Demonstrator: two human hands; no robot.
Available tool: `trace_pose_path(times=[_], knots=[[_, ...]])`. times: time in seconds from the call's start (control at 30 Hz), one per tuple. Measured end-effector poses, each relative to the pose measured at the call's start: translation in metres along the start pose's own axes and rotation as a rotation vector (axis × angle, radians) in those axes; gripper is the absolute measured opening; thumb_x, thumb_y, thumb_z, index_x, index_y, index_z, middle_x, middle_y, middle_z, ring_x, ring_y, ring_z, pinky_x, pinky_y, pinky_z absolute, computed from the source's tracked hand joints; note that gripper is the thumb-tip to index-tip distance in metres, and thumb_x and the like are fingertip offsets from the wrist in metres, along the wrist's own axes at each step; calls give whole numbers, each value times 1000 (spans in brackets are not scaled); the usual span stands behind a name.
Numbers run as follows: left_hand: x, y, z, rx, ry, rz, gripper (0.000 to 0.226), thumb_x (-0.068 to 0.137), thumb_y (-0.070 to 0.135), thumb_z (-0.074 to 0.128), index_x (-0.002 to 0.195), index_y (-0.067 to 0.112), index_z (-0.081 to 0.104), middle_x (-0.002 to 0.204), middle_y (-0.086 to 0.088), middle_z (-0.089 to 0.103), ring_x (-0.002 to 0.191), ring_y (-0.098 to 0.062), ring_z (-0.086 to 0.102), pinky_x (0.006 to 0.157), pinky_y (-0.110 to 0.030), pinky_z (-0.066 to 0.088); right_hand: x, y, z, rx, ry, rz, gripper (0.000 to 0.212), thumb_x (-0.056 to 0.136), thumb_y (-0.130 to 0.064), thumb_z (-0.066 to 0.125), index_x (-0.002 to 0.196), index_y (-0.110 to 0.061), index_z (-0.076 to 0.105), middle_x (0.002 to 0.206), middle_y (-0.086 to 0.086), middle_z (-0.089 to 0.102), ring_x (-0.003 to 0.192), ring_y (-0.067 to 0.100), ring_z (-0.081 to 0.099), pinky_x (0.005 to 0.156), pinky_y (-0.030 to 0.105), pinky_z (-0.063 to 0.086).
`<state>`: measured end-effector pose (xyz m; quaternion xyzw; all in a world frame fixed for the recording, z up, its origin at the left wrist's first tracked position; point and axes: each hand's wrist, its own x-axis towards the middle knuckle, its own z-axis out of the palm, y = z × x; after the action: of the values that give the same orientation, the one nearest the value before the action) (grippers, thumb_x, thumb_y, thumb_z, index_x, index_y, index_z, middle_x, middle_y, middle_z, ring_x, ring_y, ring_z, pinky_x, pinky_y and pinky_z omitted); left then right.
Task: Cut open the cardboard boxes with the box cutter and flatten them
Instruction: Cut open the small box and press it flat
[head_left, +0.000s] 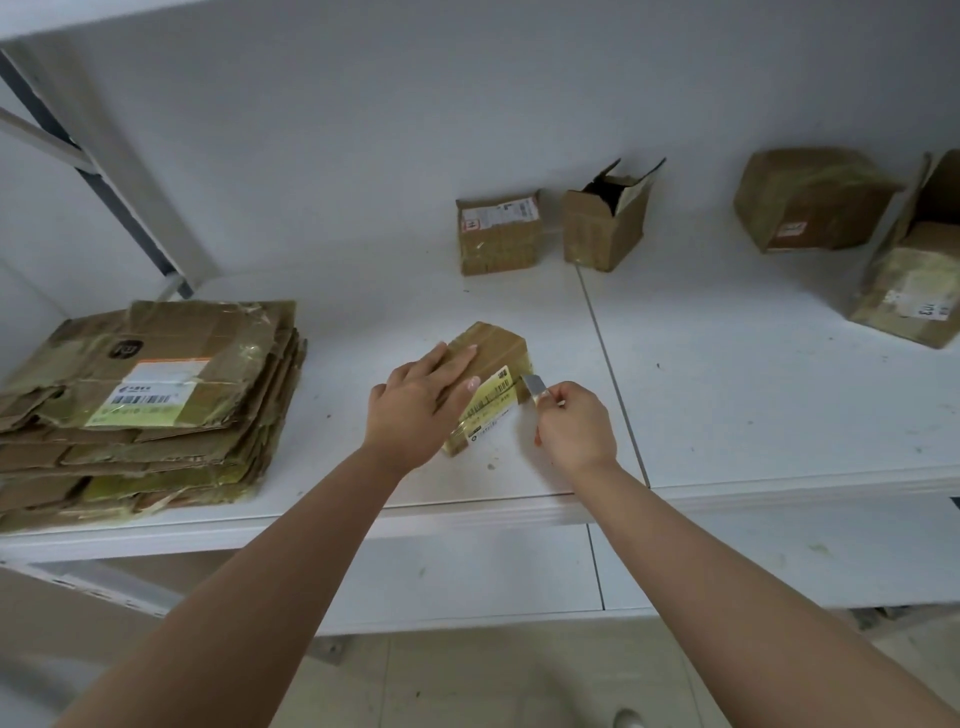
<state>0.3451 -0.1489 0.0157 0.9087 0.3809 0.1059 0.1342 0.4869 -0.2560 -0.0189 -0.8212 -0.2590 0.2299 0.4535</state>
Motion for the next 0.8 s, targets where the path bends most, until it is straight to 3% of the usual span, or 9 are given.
trace_pose_path(times=[0.2, 0.43, 0.57, 0.8], knots=[[-7, 15, 2, 116, -22, -28, 50, 98, 54, 23, 147, 49, 14, 159, 7, 18, 135, -30, 32, 106, -42, 26, 11, -10, 10, 57, 13, 105, 29, 95, -22, 42, 90, -4, 64, 87, 10, 68, 78, 27, 62, 65, 29, 47], [-1, 34, 3, 153, -94, -63, 53, 99, 54, 21, 149, 46, 6, 158, -7, 18, 129, -38, 37, 105, -45, 30, 31, -31, 10, 102, 7, 150, 23, 94, -22, 46, 86, -4, 58, 87, 12, 65, 78, 29, 62, 65, 30, 47], [0, 32, 5, 174, -131, -46, 50, 100, 51, 11, 147, 49, -2, 161, -7, 7, 133, -38, 33, 109, -48, 21, 32, -32, 8, 82, -25, 120, 26, 95, -19, 44, 87, -2, 61, 88, 16, 65, 76, 30, 60, 64, 28, 43], [4, 27, 7, 92, -149, -37, 49, 99, 51, 8, 148, 50, 1, 161, -5, -2, 145, -33, 13, 114, -56, 7, 12, -26, 1, 51, -149, 77, 28, 92, -13, 45, 68, -6, 57, 67, 11, 60, 59, 23, 54, 55, 26, 41]])
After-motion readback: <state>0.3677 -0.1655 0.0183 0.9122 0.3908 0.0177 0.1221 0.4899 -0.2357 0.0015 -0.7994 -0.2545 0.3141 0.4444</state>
